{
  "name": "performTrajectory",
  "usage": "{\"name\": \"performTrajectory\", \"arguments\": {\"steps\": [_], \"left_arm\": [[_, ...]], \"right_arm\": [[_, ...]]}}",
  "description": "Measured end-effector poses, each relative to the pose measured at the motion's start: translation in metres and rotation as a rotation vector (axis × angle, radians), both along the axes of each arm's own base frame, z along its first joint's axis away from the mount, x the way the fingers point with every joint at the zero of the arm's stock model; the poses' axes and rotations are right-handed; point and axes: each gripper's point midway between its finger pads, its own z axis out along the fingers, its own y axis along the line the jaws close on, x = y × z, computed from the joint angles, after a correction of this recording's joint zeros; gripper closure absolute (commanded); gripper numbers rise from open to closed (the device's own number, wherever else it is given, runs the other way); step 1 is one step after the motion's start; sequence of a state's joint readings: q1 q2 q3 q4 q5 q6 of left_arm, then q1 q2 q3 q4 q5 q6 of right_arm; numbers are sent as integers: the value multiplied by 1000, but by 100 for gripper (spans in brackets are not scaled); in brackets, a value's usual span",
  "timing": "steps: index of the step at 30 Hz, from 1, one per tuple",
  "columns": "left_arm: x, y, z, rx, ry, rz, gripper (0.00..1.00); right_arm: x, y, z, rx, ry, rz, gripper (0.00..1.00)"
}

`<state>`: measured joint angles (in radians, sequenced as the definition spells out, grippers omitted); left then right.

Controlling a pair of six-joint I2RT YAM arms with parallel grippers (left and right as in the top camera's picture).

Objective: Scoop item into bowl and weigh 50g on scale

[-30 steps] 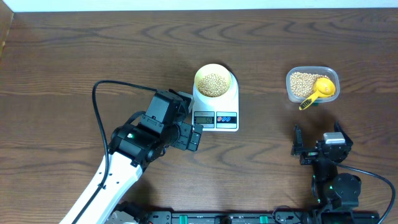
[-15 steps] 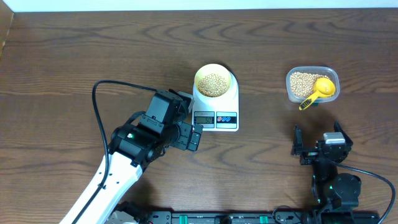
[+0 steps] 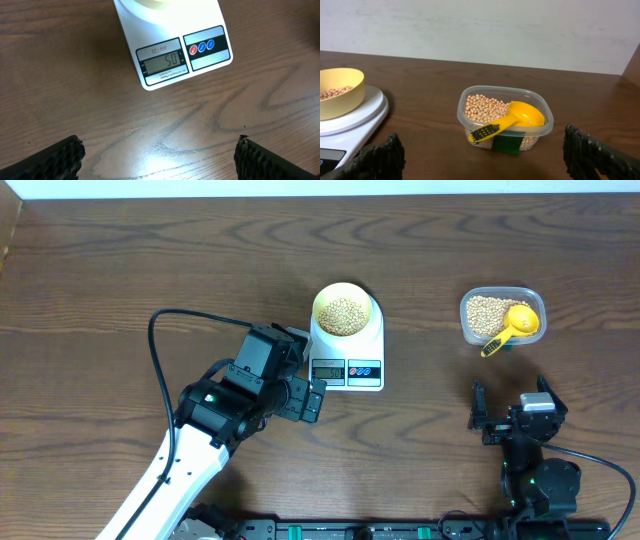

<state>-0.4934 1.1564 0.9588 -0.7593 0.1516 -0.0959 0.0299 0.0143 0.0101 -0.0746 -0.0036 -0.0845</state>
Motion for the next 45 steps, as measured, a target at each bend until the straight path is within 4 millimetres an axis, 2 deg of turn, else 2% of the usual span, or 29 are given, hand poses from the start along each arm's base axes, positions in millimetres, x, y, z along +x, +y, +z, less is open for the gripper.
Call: {"name": "performTrajectory", "arguments": {"steps": [34, 39, 45], "left_arm": [[3, -1, 2, -7, -16, 0, 2], [13, 11, 27, 9, -150, 53, 2], [27, 53, 65, 117, -360, 214, 2]], "right_arm": [[0, 0, 0, 0, 0, 0, 1], [0, 0, 0, 0, 0, 0, 1], [0, 0, 0, 0, 0, 0, 1]]}}
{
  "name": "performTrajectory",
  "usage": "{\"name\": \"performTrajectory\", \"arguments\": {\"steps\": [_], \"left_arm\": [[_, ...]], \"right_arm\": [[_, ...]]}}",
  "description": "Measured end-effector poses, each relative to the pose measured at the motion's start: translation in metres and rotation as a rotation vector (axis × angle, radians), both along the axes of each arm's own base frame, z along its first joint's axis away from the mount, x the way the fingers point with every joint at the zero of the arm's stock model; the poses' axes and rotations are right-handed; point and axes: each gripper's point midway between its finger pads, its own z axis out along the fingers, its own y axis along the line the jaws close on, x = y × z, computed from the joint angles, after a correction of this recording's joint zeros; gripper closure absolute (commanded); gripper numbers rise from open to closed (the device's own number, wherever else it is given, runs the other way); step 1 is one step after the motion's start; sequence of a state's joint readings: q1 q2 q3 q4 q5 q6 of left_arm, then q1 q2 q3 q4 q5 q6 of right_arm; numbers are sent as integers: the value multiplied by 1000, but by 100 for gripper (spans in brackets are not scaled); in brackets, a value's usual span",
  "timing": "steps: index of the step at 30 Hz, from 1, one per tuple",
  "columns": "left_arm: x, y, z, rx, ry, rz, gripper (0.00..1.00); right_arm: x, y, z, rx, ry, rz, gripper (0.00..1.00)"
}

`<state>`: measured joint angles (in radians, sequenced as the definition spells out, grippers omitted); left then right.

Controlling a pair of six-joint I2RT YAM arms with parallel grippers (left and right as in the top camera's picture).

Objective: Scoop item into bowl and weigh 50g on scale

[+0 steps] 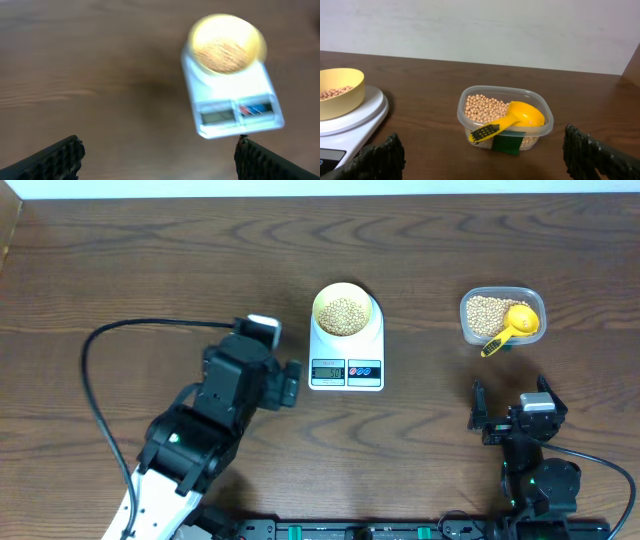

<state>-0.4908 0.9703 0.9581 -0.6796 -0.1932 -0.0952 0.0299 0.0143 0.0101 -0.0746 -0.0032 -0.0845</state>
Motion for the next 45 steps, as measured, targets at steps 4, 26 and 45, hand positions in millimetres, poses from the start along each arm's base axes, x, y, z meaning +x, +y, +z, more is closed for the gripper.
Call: {"name": "performTrajectory", "arguments": {"steps": [4, 26, 45], "left_arm": [[9, 24, 5, 59, -40, 102, 2], [30, 116, 26, -101, -398, 413, 2], [4, 125, -4, -171, -703, 373, 2]], "right_arm": [[0, 0, 0, 0, 0, 0, 1], [0, 0, 1, 0, -2, 0, 1], [0, 0, 1, 0, -2, 0, 1]]}}
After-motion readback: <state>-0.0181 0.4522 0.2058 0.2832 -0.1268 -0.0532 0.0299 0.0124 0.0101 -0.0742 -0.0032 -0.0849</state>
